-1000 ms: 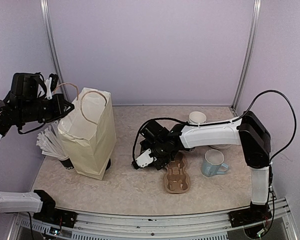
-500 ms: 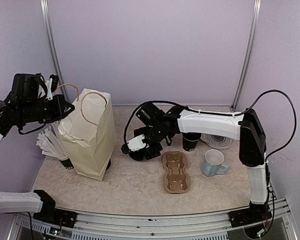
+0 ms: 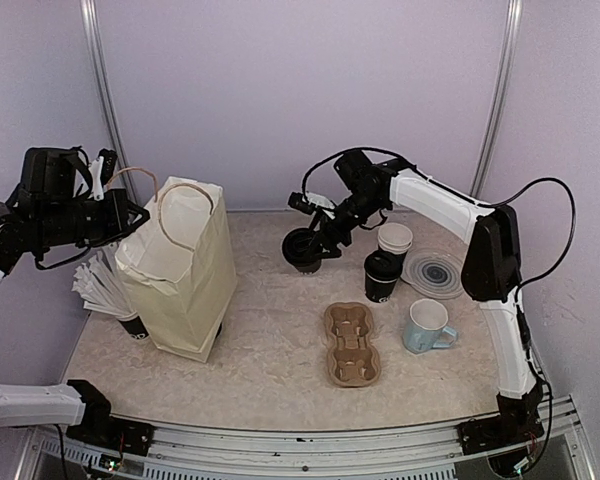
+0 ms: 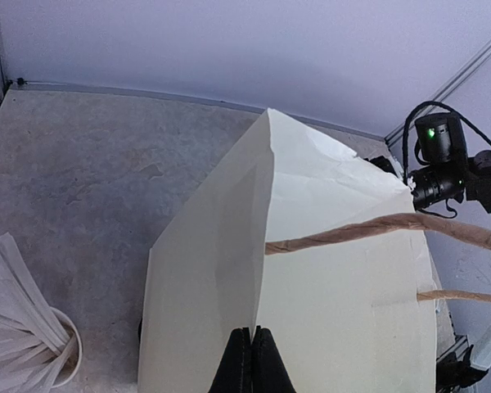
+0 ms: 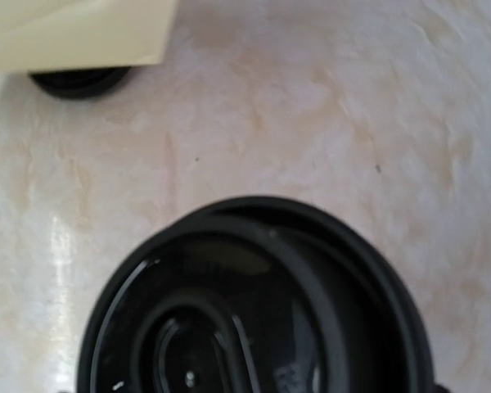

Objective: Pack the takeout coffee

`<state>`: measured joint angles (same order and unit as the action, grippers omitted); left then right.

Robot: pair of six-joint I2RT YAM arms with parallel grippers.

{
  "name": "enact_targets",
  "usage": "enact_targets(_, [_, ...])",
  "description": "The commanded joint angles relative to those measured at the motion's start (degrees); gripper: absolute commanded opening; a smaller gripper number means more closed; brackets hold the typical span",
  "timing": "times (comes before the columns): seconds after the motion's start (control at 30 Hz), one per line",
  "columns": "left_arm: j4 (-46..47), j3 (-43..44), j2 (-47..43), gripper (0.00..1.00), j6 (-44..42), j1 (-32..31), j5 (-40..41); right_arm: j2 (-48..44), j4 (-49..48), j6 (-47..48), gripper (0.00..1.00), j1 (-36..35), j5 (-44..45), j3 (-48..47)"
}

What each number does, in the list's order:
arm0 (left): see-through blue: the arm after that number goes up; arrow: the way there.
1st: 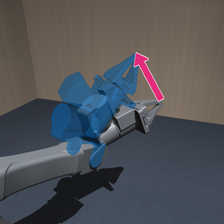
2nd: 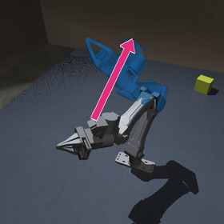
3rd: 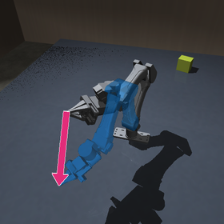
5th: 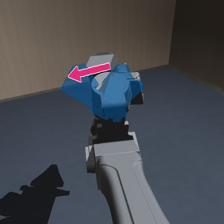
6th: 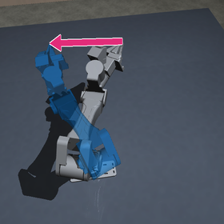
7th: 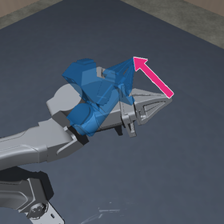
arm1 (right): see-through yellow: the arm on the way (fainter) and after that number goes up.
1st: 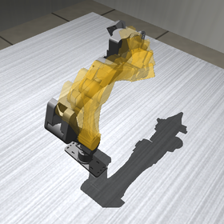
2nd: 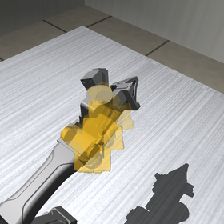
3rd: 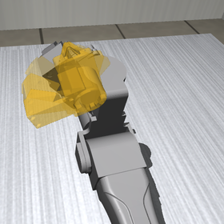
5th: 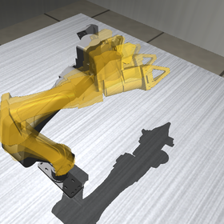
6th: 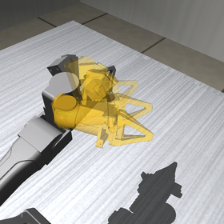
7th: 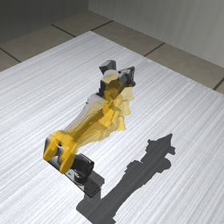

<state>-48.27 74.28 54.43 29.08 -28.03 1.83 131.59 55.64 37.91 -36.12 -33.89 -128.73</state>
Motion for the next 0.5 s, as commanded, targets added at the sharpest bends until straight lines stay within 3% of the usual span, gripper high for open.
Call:
enact_targets(0.0, [1.7,0.3,-0.2,0.00,-0.2,0.4,-1.1,1.4,0.1,-11.3,0.87,4.4,-10.8,-1.9])
enact_targets(0.2, [1.8,0.2,0.1,0.00,0.1,0.4,-1.5,4.0,-4.0,-20.3,0.87,9.6,-14.6,-1.9])
enact_targets(0.47, [1.5,0.0,-0.3,0.00,0.4,0.3,-1.5,6.6,-4.3,-22.4,0.93,10.9,-14.3,-2.2])
